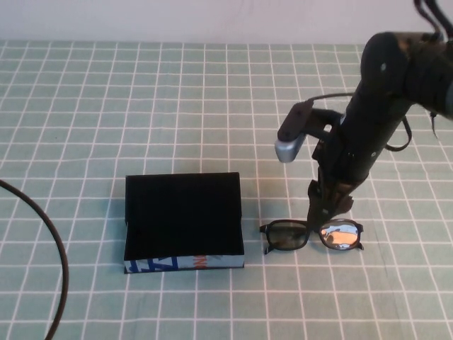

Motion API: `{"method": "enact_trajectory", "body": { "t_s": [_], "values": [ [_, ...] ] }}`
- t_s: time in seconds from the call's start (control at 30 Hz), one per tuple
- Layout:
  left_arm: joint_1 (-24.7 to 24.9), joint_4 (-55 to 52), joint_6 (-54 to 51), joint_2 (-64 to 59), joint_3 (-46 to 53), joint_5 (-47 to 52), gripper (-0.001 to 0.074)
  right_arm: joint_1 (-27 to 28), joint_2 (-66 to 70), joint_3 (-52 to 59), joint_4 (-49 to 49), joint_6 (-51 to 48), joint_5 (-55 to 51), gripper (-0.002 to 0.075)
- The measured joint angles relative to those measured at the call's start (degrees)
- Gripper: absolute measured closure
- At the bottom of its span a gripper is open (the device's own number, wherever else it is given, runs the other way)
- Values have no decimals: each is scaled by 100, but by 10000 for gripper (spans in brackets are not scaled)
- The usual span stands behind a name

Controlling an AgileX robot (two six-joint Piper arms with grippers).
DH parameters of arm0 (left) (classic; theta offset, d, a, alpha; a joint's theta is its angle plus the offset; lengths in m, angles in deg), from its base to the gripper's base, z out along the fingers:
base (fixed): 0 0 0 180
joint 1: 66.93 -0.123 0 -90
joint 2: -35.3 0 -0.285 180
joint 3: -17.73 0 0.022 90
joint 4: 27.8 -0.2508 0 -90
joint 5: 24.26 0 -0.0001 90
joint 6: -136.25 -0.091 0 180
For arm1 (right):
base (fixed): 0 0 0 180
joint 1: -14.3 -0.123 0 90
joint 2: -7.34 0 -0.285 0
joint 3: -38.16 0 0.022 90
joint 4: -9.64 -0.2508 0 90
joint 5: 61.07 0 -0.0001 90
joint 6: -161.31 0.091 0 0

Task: Return glasses to glasses case
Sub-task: Pick up the glasses from the table

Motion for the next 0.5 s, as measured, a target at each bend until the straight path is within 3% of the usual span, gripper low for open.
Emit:
{"method": "enact_trajectory", "body": {
  "t_s": [0.3, 0.4, 0.5],
  "values": [
    [0, 0, -14, 0, 0, 0, 736, 0, 556, -5, -31, -188, 71, 300],
    [0, 8, -14, 0, 0, 0, 736, 0, 694, -5, -86, -188, 140, 353],
    [0, 8, -14, 0, 0, 0, 736, 0, 735, -5, -114, -196, 166, 453]
  ]
}}
